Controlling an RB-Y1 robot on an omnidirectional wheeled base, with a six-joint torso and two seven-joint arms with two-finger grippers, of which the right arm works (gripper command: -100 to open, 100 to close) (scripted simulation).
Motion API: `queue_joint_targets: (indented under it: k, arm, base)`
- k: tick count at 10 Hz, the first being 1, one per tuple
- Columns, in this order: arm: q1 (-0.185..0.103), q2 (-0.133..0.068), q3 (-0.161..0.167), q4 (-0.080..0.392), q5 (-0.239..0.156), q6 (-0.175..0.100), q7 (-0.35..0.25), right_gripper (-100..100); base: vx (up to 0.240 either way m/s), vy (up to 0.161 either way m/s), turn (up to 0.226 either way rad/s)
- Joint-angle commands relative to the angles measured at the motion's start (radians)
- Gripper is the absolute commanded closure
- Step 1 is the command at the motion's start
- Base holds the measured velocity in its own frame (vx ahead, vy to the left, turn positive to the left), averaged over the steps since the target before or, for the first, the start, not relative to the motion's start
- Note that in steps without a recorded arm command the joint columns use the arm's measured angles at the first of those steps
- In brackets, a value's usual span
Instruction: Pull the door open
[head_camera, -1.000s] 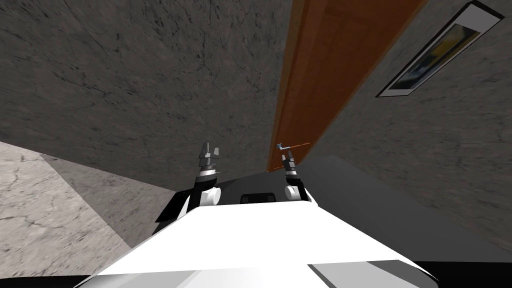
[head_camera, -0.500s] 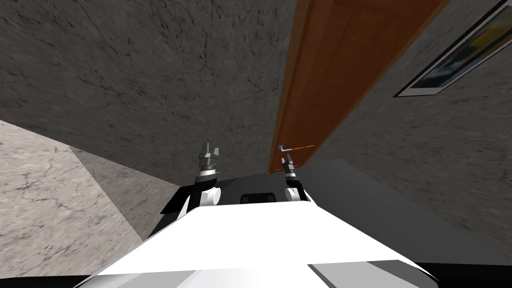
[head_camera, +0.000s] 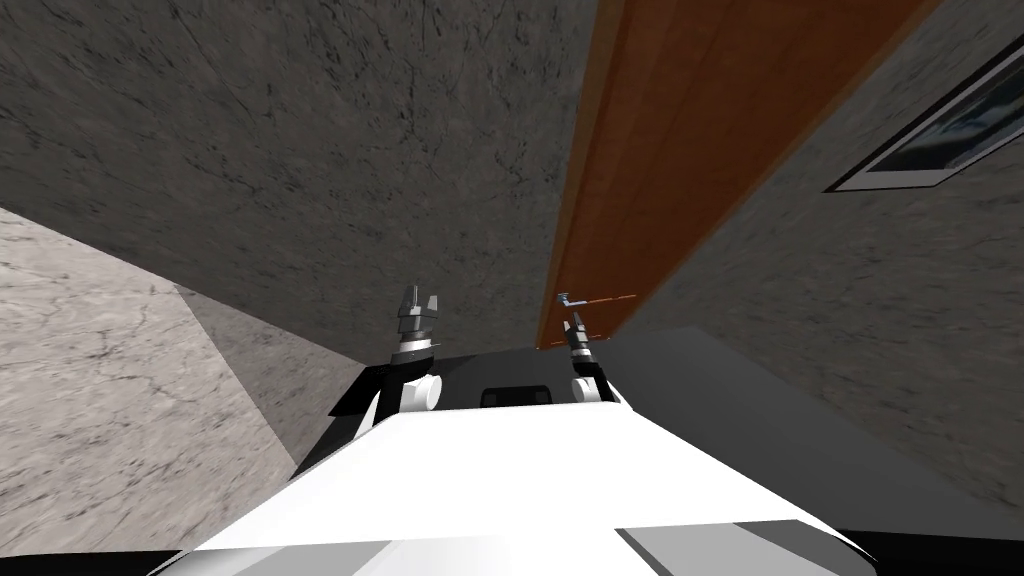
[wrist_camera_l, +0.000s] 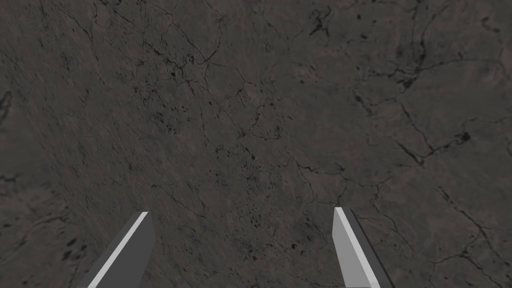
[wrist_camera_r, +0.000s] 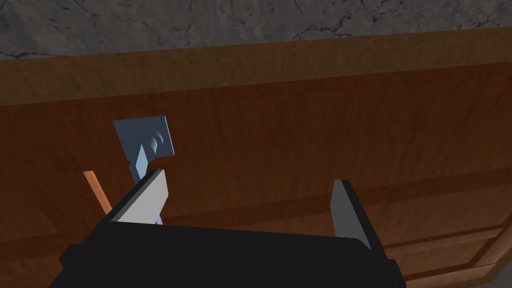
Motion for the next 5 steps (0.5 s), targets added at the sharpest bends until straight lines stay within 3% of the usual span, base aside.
queue_joint_targets:
  k: [1, 2, 5]
  arm:
    - [-0.006, -0.004, 0.004, 0.029, -0.008, -0.006, -0.001, -100]
    - [-0.018, -0.014, 0.012, 0.071, -0.023, -0.016, -0.004, -100]
    - [-0.030, -0.023, 0.019, 0.119, -0.039, -0.026, -0.007, -100]
  base:
    - [0.017, -0.059, 0.063]
    - [0.020, -0.065, 0.114]
    - [0.018, -0.061, 0.090]
